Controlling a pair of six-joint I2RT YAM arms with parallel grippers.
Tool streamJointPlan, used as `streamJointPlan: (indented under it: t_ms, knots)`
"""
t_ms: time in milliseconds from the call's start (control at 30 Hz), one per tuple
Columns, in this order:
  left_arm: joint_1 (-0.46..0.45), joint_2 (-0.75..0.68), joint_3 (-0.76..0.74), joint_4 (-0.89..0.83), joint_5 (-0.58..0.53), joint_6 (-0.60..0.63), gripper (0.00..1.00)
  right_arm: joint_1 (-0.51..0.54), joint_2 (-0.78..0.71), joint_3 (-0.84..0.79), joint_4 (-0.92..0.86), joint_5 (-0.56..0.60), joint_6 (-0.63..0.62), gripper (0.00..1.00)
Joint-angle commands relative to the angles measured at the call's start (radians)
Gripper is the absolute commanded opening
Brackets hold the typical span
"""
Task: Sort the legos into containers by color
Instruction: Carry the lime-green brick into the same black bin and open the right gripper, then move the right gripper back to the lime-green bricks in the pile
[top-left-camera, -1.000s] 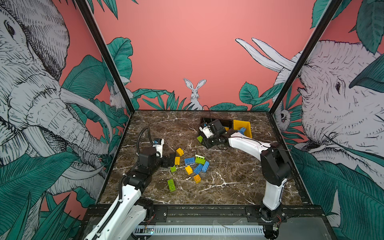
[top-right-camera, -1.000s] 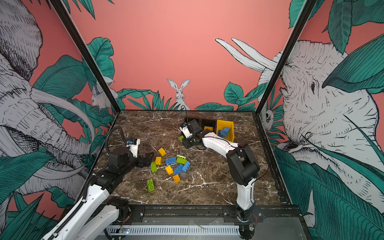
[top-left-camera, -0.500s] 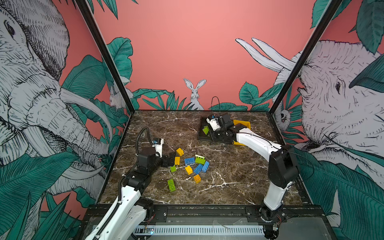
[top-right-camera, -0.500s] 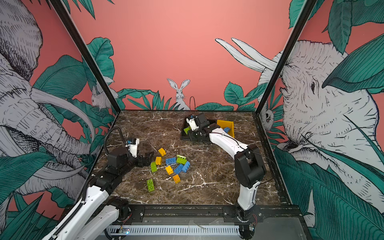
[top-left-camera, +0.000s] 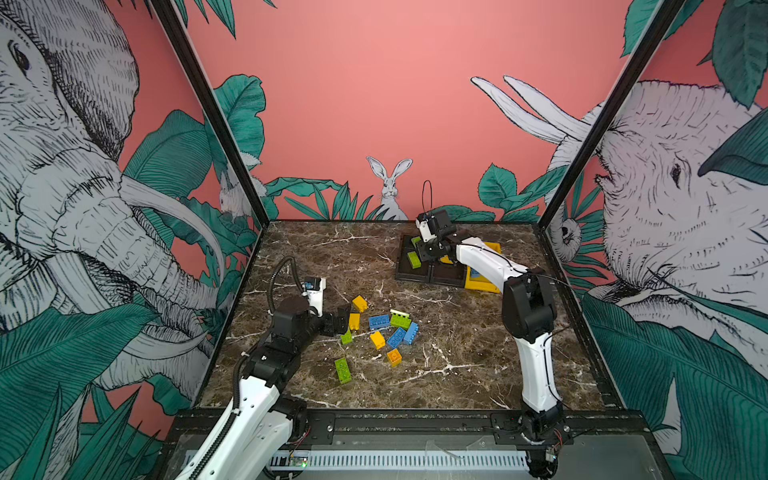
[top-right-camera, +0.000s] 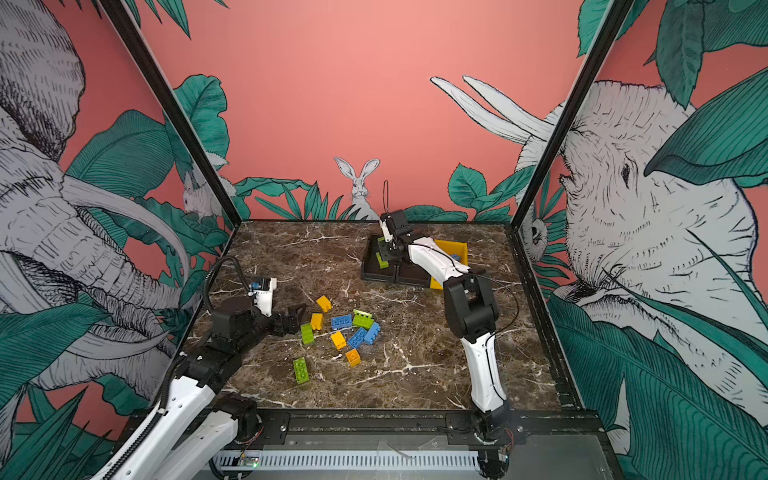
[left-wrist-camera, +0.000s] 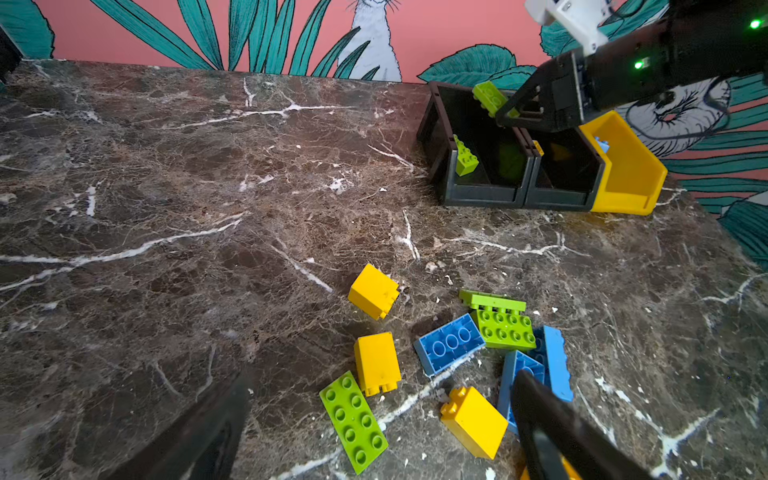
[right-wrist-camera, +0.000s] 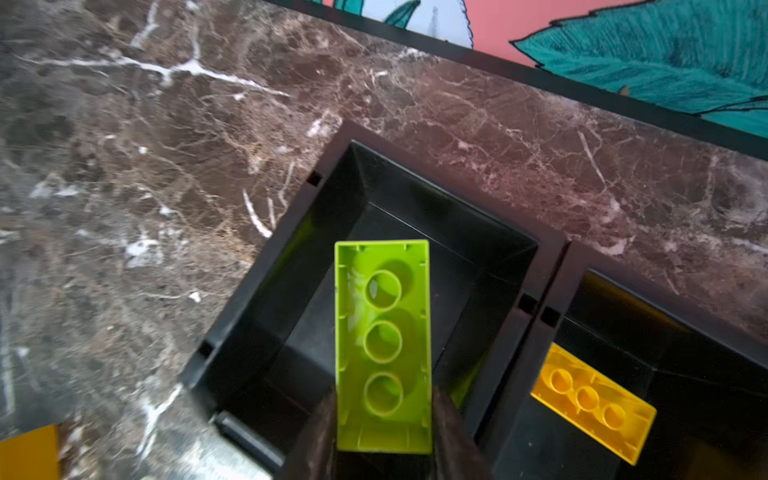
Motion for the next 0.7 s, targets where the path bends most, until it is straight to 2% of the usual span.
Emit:
streamJointPlan:
  t_ms: [0,133,267,467,667]
  knots:
    - [-0.004,-0.014,0.011,-0.021,-0.014,0.015,0.99,-0.004,0.013,0.055,-0.018,0.037,0.008,0.38]
    - [-0.004,-0.016,0.008,-0.017,-0.009,0.016,0.99,-0.003,-0.002,0.062,-0.042,0.016,0.006,0.48]
    - [-0.003,-0.024,0.004,-0.015,-0.019,0.016,0.99,0.003,-0.094,-0.021,-0.028,-0.051,-0.031,0.59]
    - [-0.003,-0.032,0.016,-0.03,-0.009,0.011,0.99,0.061,-0.282,-0.271,-0.009,-0.25,-0.123,0.56]
    - [-0.003,-0.048,0.016,-0.046,0.0,0.003,0.99,0.175,-0.356,-0.436,-0.036,-0.279,-0.168,0.56]
